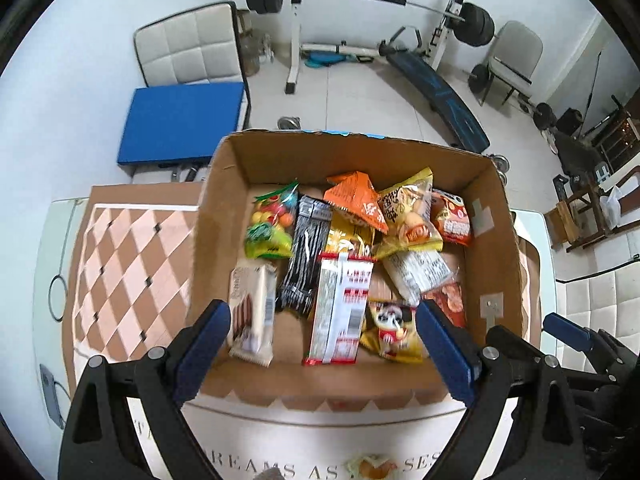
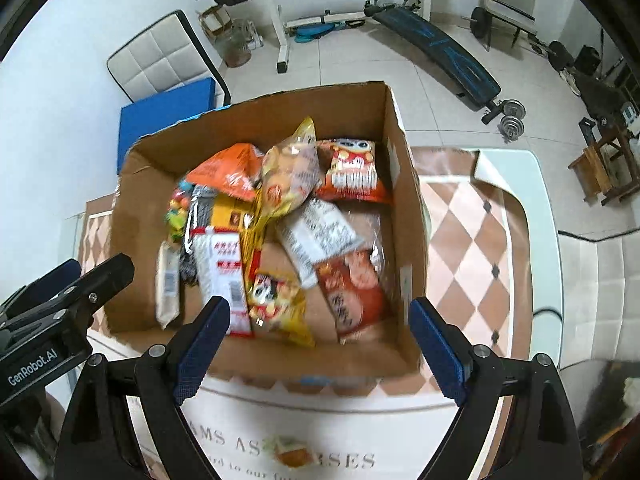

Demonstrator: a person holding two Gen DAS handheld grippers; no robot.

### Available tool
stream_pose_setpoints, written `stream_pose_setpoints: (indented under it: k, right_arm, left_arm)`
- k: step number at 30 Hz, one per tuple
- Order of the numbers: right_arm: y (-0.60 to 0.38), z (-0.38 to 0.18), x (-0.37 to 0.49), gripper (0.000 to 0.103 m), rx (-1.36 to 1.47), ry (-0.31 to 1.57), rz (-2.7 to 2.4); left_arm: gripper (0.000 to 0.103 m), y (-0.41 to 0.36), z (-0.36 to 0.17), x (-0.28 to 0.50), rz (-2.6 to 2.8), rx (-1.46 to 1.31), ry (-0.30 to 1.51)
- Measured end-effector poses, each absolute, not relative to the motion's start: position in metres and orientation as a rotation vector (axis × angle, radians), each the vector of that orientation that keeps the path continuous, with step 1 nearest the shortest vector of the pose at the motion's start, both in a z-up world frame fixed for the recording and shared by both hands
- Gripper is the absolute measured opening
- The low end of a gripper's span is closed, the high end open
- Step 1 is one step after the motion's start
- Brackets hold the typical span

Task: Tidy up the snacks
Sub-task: 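Lower the right tool and grasp the round bun packet from the table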

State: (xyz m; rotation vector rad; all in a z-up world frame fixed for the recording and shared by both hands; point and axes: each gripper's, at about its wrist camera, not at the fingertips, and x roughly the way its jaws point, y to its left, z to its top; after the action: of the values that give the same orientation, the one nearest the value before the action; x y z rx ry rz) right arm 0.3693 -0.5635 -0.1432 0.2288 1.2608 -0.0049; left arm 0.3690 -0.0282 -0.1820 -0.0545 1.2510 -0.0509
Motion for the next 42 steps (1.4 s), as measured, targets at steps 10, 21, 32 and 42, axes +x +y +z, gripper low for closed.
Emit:
stream_pose_setpoints:
  k: [10,21,32,42]
  right_arm:
    - [-0.557,-0.16,0.274,0.093,0.269,1.316,0.018]
    - [-0.507,-0.285,0.216,0.084,0.345,1.577,0.104]
    - [-0.497,-0.321,0.207,0.052,0.286,1.608,0.112]
    - [-0.55,-0.305,0.224,0.041,0.368,1.587,0.019]
  left_arm:
    - [0.095,-0.017,-0.184,0.274,0.015,0.015,1.243]
    - [0.095,0.007,-0.292,0.211,0.103,0.024,1.5]
    - [0.095,0.006,-0.319,0.225,0.071,-0.105,1.542]
    - [0.095,-0.04,-0.352,0.288,-0.04,-0.256,1.551]
